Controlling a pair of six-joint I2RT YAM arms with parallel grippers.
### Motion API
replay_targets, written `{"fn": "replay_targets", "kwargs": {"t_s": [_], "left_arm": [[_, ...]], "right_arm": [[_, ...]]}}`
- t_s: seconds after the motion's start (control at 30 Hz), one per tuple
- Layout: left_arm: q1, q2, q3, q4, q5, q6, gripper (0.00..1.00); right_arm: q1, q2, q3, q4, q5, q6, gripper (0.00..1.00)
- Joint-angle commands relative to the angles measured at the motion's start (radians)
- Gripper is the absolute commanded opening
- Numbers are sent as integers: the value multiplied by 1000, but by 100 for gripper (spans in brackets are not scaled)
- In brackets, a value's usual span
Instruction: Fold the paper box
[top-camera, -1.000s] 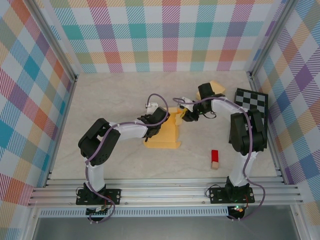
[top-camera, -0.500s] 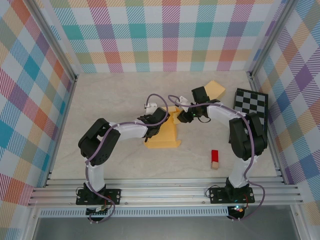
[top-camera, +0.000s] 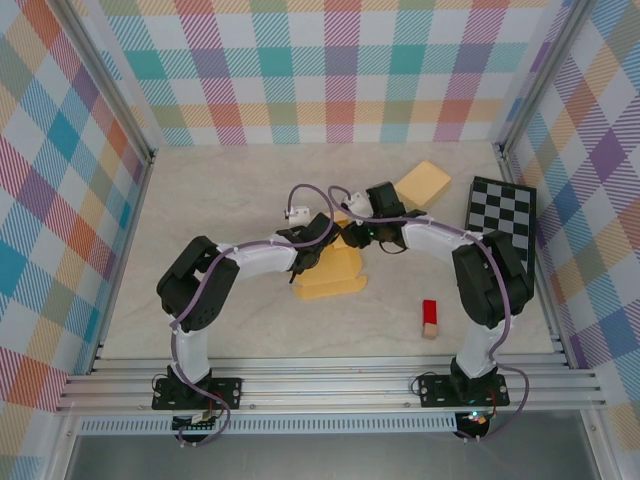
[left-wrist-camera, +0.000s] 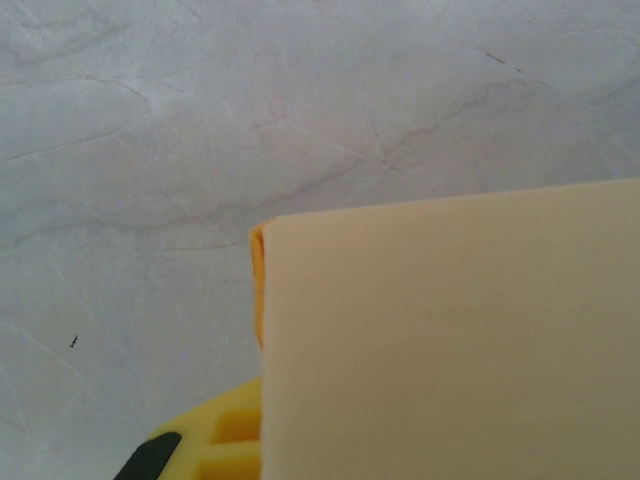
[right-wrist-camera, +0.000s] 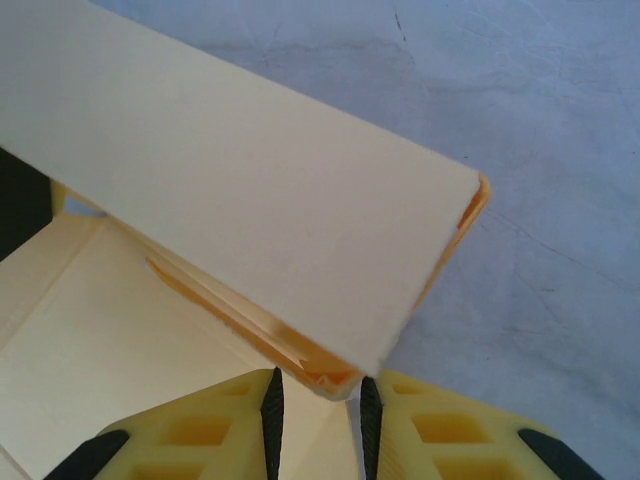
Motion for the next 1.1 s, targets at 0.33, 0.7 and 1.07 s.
{"fn": "replay_targets", "kwargs": {"t_s": [0.33,0.7,1.07], "left_arm": [[-16,-47,-24,-100,113,-48,0],[-17,-101,-33,-105,216,-32,0],[-4,-105,3,-163,271,-150,0]], "right_arm": [[34,-10,-87,265,55,170,40],[33,49,-98,383,76,89,40],[82,35,-113,361,364,133,1]]}}
